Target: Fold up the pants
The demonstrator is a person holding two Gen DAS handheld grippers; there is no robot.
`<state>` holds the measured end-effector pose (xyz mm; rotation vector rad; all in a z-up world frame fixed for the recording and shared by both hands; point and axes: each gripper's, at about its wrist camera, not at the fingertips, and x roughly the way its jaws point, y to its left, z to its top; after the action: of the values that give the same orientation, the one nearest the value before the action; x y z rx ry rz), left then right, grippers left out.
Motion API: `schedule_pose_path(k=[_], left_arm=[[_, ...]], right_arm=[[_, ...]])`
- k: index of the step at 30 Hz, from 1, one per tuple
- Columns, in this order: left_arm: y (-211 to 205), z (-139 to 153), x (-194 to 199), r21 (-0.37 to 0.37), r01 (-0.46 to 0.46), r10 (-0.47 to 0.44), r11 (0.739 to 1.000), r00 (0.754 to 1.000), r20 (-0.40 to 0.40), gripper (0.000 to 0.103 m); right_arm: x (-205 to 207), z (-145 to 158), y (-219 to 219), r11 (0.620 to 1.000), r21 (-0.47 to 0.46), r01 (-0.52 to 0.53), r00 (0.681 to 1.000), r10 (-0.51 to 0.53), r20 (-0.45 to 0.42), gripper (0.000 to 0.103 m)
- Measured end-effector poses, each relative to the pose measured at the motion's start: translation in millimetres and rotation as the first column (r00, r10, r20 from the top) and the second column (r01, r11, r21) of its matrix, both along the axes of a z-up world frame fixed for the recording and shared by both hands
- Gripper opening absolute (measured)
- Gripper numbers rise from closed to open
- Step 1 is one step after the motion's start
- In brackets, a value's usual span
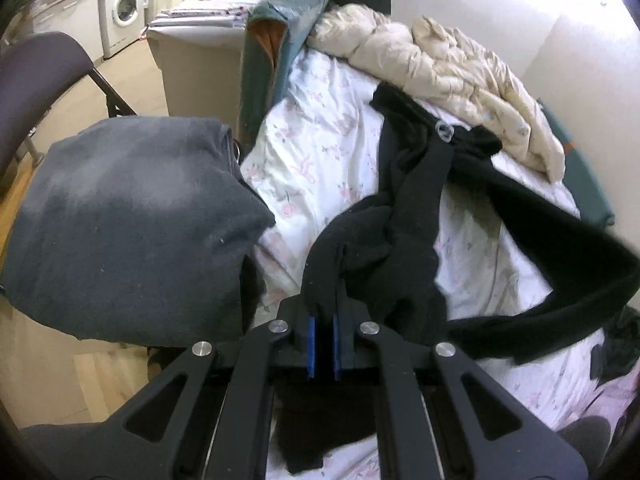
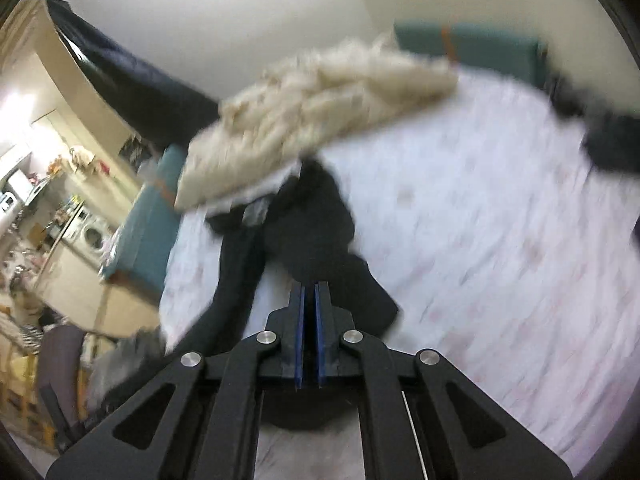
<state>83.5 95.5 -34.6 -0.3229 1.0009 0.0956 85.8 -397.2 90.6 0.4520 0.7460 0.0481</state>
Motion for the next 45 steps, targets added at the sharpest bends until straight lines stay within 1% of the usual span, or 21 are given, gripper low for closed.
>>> schedule_pose_path(k=[3, 6, 10, 16, 17, 18, 19, 20, 21, 22, 23, 26, 30, 33, 34, 35, 36, 39, 40, 42, 45], left_arm=[[-10.6, -10.1, 4.3, 0.019, 0.027, -0.026, 0.999, 0.999, -0.036, 0.004], [-20.7, -12.0, 7.1, 0.057, 0.049, -0.047, 0.997, 0.998, -0.041, 0.004], [-25.7, -15.2, 10.6, 0.087, 0.059, -0.055, 0.994, 0.997, -0.049, 0.006], [-29.0, -29.9, 15.6, 0.001, 0.057, -0.056, 0.998, 0.991, -0.123, 0.011], [-31.4, -28.6, 15.9, -0.011, 0.062, -0.063, 0.998, 0.991, -0.117, 0.025], [-35.9, -25.1, 15.3, -0.027, 0.071, -0.073, 0.997, 0.992, -0.101, 0.05], [-39.9, -22.7, 14.0, -0.032, 0.076, -0.079, 0.997, 0.993, -0.086, 0.064], [-44.4, -19.1, 12.2, -0.031, 0.082, -0.084, 0.996, 0.994, -0.068, 0.084], [-51.2, -13.7, 10.0, -0.021, 0.095, -0.095, 0.995, 0.995, -0.035, 0.089], [-56.6, -10.8, 9.4, -0.007, 0.108, -0.109, 0.994, 0.994, -0.019, 0.089], [-63.4, -7.8, 9.0, 0.013, 0.13, -0.13, 0.991, 0.991, -0.006, 0.089], [-76.0, -3.7, 8.4, 0.029, 0.18, -0.18, 0.983, 0.984, 0.011, 0.089], [-78.8, -4.1, 8.5, 0.02, 0.192, -0.193, 0.981, 0.981, 0.018, 0.089], [-79.2, -6.0, 8.1, 0.037, 0.205, -0.206, 0.978, 0.978, 0.018, 0.089], [-79.0, -6.2, 7.3, 0.039, 0.214, -0.215, 0.976, 0.976, 0.02, 0.089], [-78.6, -6.3, 6.8, 0.042, 0.223, -0.224, 0.974, 0.974, 0.021, 0.089], [-78.1, -6.7, 6.0, 0.041, 0.226, -0.227, 0.973, 0.974, 0.02, 0.089], [-76.7, -7.0, 4.1, -0.006, 0.235, -0.235, 0.972, 0.972, 0.017, 0.089], [-78.3, -6.9, 3.5, -0.026, 0.237, -0.236, 0.971, 0.972, 0.013, 0.089], [-83.8, -5.8, 1.8, -0.048, 0.244, -0.244, 0.969, 0.97, -0.001, 0.089], [-94.6, -2.6, -4.7, -0.112, 0.275, -0.278, 0.955, 0.961, -0.006, 0.089]], right_arm=[[15.5, 37.4, 5.0, 0.998, -0.002, -0.063, 0.997, 0.063, 0.053, 0.0], [27.4, 41.7, 46.0, 0.983, -0.038, -0.179, 0.983, 0.18, 0.037, 0.0], [42.3, -5.2, 100.1, 0.954, -0.055, -0.296, 0.955, 0.293, -0.051, 0.0], [26.6, -83.8, 74.5, 0.974, 0.034, -0.225, 0.953, 0.227, -0.203, 0.002], [23.9, -91.5, 69.7, 0.978, 0.043, -0.205, 0.953, 0.209, -0.22, 0.006], [18.8, -103.3, 58.9, 0.986, 0.049, -0.162, 0.953, 0.169, -0.251, 0.009], [14.1, -114.4, 51.5, 0.99, 0.06, -0.127, 0.949, 0.139, -0.282, 0.014], [11.7, -127.5, 44.6, 0.993, 0.079, -0.089, 0.941, 0.11, -0.321, 0.034], [7.9, -146.5, 37.7, 0.993, 0.11, -0.039, 0.924, 0.078, -0.374, 0.068], [4.0, -162.3, 32.4, 0.99, 0.138, 0.011, 0.906, 0.049, -0.421, 0.08], [-2.4, -182.1, 28.6, 0.982, 0.175, 0.066, 0.884, 0.023, -0.466, 0.086], [-23.5, -242.3, 26.6, 0.94, 0.238, 0.245, 0.81, -0.064, -0.582, 0.086], [-29.3, -294.1, 24.2, 0.869, 0.278, 0.408, 0.759, -0.154, -0.633, 0.086], [-18.9, -304.6, 18.5, 0.871, 0.23, 0.433, 0.764, -0.22, -0.606, 0.083], [-13.7, -301.0, 18.5, 0.899, 0.173, 0.402, 0.778, -0.236, -0.583, 0.074], [-9.4, -298.6, 20.6, 0.924, 0.109, 0.365, 0.778, -0.239, -0.581, 0.035], [-3.2, -295.3, 23.6, 0.956, 0.012, 0.292, 0.776, -0.23, -0.588, 0.012], [-3.8, -278.3, 23.9, 0.977, -0.047, 0.206, 0.795, -0.195, -0.574, 0.01], [-3.5, -264.3, 29.5, 0.98, -0.12, 0.156, 0.81, -0.197, -0.552, 0.01], [-8.6, -226.4, 45.4, 0.938, -0.345, 0.008, 0.859, -0.183, -0.478, 0.01], [-34.5, -175.1, 48.6, 0.869, -0.481, -0.12, 0.887, -0.124, -0.444, 0.01]])
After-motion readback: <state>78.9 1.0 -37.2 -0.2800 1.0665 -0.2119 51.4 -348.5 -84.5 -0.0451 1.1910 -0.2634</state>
